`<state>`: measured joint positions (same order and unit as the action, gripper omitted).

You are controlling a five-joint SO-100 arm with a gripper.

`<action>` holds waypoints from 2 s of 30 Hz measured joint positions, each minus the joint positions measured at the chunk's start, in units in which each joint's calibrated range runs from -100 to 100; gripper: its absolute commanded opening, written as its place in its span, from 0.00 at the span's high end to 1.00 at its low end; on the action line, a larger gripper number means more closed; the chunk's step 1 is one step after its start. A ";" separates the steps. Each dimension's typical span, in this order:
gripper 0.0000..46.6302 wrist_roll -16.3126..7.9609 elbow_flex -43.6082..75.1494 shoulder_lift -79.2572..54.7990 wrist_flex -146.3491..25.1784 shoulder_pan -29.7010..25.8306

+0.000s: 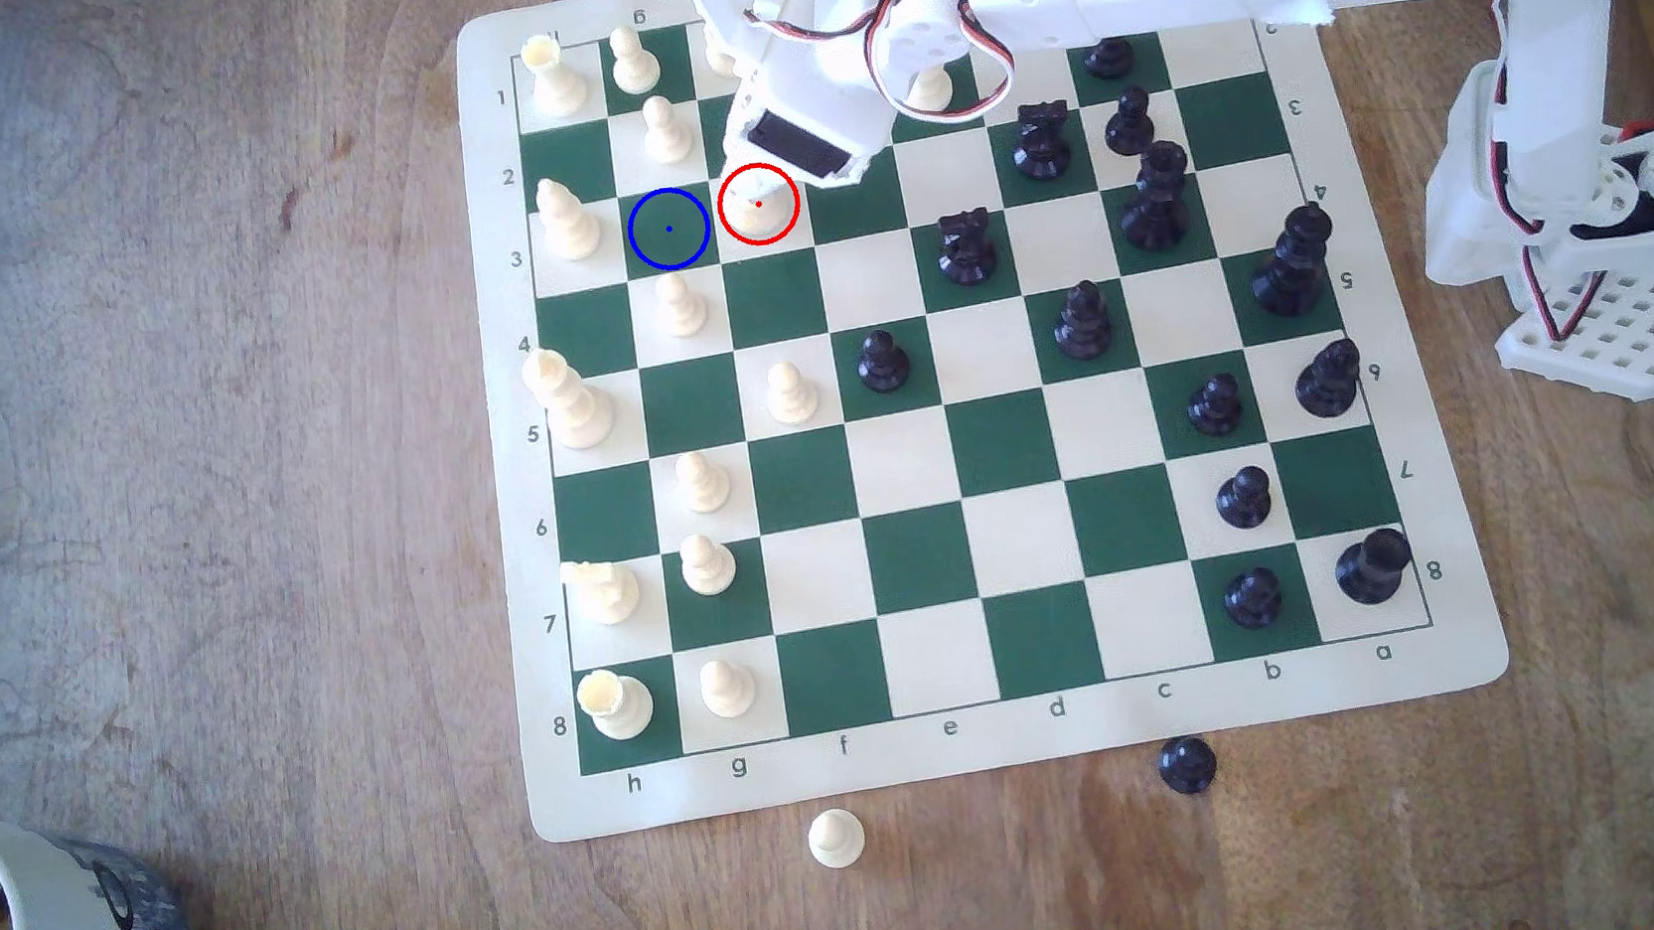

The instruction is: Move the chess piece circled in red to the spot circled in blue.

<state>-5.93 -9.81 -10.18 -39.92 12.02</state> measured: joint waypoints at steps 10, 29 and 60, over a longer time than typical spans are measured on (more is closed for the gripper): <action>0.95 0.00 0.00 0.00 0.32 0.00; 1.00 0.00 17.26 -4.44 -4.14 -2.51; 0.99 1.32 23.68 -14.16 -4.14 -1.62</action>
<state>-4.62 13.87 -24.34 -44.06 10.40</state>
